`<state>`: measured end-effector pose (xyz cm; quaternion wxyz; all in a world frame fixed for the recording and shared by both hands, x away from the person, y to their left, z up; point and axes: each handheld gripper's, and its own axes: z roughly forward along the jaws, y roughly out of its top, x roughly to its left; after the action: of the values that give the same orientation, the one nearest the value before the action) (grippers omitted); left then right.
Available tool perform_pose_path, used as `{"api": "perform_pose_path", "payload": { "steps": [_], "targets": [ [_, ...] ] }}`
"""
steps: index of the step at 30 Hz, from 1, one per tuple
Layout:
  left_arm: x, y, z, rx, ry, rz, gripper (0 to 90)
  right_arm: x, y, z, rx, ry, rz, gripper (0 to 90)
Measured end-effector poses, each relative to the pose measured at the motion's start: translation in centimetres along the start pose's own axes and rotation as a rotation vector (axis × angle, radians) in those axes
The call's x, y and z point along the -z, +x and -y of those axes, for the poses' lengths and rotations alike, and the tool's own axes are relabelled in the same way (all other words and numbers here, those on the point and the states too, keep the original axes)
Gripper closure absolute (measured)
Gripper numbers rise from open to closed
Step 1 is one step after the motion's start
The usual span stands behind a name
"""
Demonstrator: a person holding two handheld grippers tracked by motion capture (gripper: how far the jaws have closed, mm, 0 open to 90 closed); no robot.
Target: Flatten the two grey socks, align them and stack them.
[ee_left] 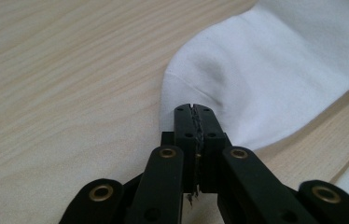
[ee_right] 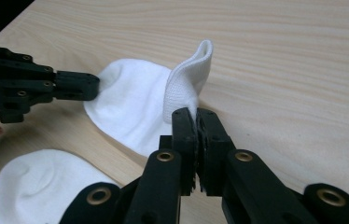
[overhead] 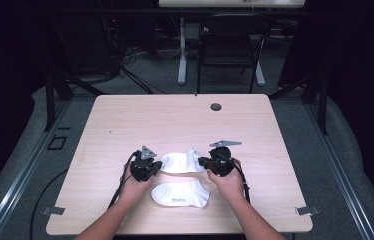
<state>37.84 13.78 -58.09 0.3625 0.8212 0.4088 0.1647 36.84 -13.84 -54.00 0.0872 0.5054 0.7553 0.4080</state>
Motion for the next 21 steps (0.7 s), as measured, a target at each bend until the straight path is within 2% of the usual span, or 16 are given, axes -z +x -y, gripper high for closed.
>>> {"api": "perform_pose_path", "payload": {
  "steps": [10,14,16,18,21],
  "targets": [
    [0.0,0.0,0.1,-0.011,-0.004,0.0,89.1,-1.0,-1.5,1.5,-0.02,0.043,0.05,84.0],
    [0.0,0.1,0.1,-0.01,-0.006,0.004,89.1,-1.0,-2.0,1.9,-0.027,0.062,0.073,77.4],
    [0.0,0.0,0.2,-0.002,-0.01,0.005,89.1,-0.7,-2.1,1.8,-0.024,0.047,0.082,75.6],
    [0.0,0.1,0.2,-0.003,-0.011,0.005,89.1,0.0,-2.2,1.4,-0.033,-0.001,0.087,74.8],
    [0.0,0.1,0.2,-0.002,-0.009,0.005,89.1,0.5,-2.0,1.0,-0.022,-0.029,0.074,74.8]
  ]
}}
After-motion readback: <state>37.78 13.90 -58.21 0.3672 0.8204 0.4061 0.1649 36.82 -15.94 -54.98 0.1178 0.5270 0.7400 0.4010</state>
